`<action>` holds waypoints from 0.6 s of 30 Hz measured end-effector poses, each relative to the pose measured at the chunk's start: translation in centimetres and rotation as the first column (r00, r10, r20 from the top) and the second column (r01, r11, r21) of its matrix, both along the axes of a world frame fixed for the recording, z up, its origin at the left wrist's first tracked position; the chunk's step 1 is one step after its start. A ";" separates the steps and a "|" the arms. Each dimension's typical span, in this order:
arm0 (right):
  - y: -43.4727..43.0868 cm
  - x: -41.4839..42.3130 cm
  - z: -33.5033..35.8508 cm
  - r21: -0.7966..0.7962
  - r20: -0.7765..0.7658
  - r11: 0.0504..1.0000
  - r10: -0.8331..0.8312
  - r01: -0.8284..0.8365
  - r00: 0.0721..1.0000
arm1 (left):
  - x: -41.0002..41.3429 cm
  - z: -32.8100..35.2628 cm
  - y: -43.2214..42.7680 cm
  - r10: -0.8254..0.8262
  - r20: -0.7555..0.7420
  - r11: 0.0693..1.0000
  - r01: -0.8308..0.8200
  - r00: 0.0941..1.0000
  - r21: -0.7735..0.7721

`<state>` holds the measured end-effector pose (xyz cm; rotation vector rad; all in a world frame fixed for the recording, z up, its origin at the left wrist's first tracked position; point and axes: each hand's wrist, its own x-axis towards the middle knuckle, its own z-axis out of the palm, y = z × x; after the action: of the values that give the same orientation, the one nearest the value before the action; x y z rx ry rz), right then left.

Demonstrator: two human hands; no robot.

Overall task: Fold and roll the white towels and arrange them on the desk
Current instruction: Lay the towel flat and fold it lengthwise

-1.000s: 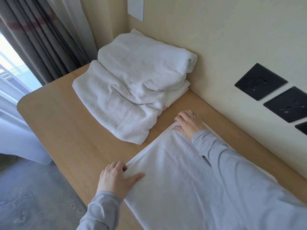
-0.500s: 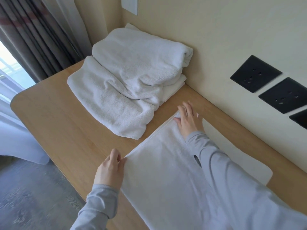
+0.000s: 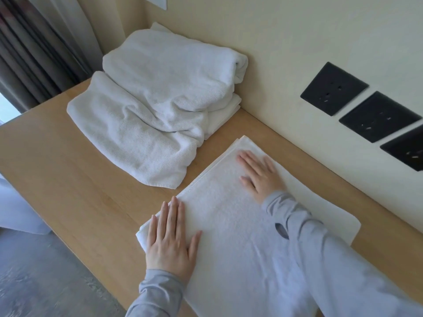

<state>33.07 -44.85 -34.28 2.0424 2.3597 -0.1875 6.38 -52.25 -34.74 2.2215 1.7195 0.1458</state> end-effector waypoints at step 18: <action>-12.2 2.7 1.3 -0.199 0.190 0.962 0.223 -0.185 0.956 | 0.6 0.0 -0.4 0.022 -0.083 0.999 -0.020 0.996 0.030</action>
<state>35.82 -57.06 -33.00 1.6373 2.3089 -0.1629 6.94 -52.63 -34.73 2.2611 1.7952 0.0855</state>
